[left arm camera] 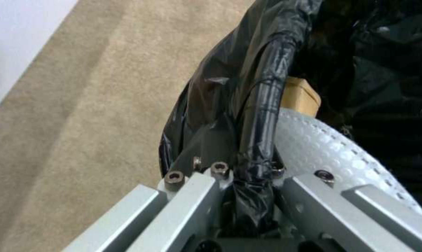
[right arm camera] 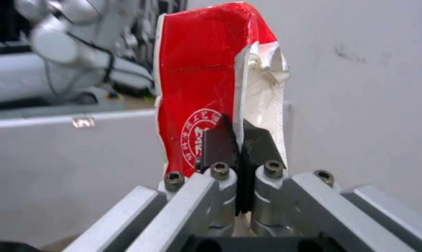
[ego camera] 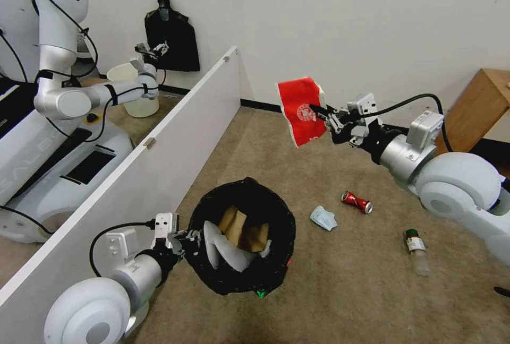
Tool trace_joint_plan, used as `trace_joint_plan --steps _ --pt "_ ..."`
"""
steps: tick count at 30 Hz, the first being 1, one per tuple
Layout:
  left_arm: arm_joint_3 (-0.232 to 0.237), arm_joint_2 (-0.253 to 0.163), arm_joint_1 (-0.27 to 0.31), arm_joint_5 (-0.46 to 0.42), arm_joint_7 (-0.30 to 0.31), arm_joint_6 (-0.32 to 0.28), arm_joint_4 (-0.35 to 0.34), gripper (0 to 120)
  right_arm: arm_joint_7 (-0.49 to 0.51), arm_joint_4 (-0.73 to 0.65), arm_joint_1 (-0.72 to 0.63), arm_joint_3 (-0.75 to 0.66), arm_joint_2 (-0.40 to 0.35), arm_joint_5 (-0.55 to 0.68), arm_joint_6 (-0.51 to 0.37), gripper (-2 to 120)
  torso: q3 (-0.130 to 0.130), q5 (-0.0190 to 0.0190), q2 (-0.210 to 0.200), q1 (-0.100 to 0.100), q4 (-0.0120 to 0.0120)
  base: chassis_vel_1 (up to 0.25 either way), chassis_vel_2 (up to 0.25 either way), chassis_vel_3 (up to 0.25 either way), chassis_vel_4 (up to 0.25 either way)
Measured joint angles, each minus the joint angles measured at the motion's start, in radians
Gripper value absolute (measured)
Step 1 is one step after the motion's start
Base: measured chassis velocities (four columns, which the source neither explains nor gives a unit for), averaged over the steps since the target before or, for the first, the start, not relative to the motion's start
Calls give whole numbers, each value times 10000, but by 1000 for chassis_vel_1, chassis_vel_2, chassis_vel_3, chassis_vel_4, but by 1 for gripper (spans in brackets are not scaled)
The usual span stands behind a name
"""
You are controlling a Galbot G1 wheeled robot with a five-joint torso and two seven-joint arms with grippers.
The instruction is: Pick up the trash bin and place the garbage on the floor into it.
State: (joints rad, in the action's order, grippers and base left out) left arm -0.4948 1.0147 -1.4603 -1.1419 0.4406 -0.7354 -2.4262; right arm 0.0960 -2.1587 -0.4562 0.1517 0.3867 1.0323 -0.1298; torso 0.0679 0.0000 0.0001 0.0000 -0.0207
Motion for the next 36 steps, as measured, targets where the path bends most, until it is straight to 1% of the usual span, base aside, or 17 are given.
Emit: trace_joint_plan --steps 2,3,6,7,9,10,12,13,15,19,21,22,24,29,32,34,36 --pt "58 -265 304 -501 55 -12 163 0 -338 -51 15 -5 99 -209 350 0 0 0 0 0 0 0 0 0 0" --pt "58 -265 304 -501 55 -12 163 0 -338 -51 15 -5 99 -209 350 0 0 0 0 0 0 0 0 0 0" --pt "76 -441 590 -1259 262 -13 258 0 -707 -41 56 144 354 -620 641 0 1 1 0 0 -1 0 0 0 0" --pt "76 -441 590 -1259 262 -13 258 0 -707 -41 56 144 354 -620 641 0 1 1 0 0 -1 0 0 0 0" --pt "76 -563 739 -1752 499 -12 304 0 -1055 4 -59 232 409 -1118 957 0 1 -2 0 0 2 0 0 0 0" --pt "76 -563 739 -1752 499 -12 304 0 -1055 4 -59 232 409 -1118 957 0 1 -2 0 0 2 0 0 0 0" --pt "107 -669 829 -2074 664 -13 332 0 -1397 48 -193 291 412 -1662 1307 0 1 1 -1 0 0 0 0 0 0" --pt "107 -669 829 -2074 664 -13 332 0 -1397 48 -193 291 412 -1662 1307 0 1 1 -1 0 0 0 0 0 0" --pt "206 -740 963 -2364 846 -12 375 0 -1767 47 -324 420 431 -2281 1702 0 1 0 0 0 -1 0 0 0 0" --pt "288 -744 1092 -2615 1063 -13 401 0 -1975 -9 -416 537 476 -2676 1864 0 1 0 0 0 0 0 0 0 0" --pt "333 -776 1159 -2850 1277 -12 401 0 -2184 6 -577 633 528 -3269 2051 0 0 0 0 0 0 0 0 0 0" --pt "333 -776 1159 -2850 1277 -12 401 0 -2184 6 -577 633 528 -3269 2051 0 0 0 0 0 0 0 0 0 0" --pt "320 -833 1119 -3159 1523 -12 314 0 -2397 165 -761 656 590 -3962 2294 0 1 0 0 0 0 0 0 0 0" --pt "282 -901 1059 -3339 1693 -12 234 0 -2546 331 -843 657 665 -4379 2494 0 0 0 0 0 0 0 0 0 0" --pt "282 -960 1044 -3522 1927 -12 179 0 -2750 509 -892 655 803 -4819 2717 0 1 0 -1 0 1 0 0 0 0" --pt "407 -887 1102 -3671 2157 -10 154 0 -2835 506 -983 693 937 -5009 2775 0 0 0 0 0 1 0 0 0 0" --pt "461 -851 1126 -3673 2215 -10 161 0 -2869 477 -992 701 960 -5065 2790 0 0 1 0 0 0 0 0 0 0"
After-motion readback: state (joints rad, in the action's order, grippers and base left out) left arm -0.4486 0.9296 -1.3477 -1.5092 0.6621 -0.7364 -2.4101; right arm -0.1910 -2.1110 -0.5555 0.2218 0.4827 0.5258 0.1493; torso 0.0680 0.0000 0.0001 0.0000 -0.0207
